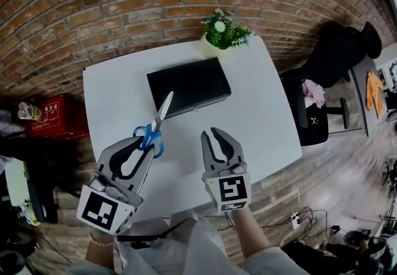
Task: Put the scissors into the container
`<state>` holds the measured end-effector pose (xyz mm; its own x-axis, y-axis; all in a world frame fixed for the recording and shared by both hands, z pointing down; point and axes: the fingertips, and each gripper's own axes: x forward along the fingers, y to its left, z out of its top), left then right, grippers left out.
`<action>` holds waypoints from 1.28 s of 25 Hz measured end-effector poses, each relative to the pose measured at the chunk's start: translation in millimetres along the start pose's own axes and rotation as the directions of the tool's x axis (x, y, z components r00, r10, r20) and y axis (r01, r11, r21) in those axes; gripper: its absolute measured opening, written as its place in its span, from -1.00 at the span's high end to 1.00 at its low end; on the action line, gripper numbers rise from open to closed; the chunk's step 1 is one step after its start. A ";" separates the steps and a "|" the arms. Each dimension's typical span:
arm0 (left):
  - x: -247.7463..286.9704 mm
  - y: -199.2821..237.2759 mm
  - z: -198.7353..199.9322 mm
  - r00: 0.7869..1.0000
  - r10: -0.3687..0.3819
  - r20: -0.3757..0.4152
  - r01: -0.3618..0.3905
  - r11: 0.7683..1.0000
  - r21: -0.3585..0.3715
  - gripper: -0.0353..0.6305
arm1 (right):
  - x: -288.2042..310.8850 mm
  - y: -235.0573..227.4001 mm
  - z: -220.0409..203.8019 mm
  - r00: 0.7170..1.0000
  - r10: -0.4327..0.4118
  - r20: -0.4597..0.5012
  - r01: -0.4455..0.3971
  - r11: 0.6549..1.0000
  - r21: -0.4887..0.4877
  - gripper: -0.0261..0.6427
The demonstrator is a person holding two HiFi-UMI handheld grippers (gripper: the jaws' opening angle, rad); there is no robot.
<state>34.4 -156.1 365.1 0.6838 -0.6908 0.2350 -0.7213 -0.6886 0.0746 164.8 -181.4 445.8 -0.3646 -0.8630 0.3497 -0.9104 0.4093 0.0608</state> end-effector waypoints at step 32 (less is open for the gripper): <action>14.9 31.4 -22.2 0.993 0.107 -0.040 -0.110 0.992 -0.057 0.60 | 121.8 -28.2 -84.7 0.979 0.020 -0.202 -0.014 0.999 0.029 0.63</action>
<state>19.6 -183.1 392.5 0.5974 -0.7513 0.2805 -0.7970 -0.5951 0.1036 162.6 -272.9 565.8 -0.3356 -0.7769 0.5328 -0.9103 0.4129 0.0286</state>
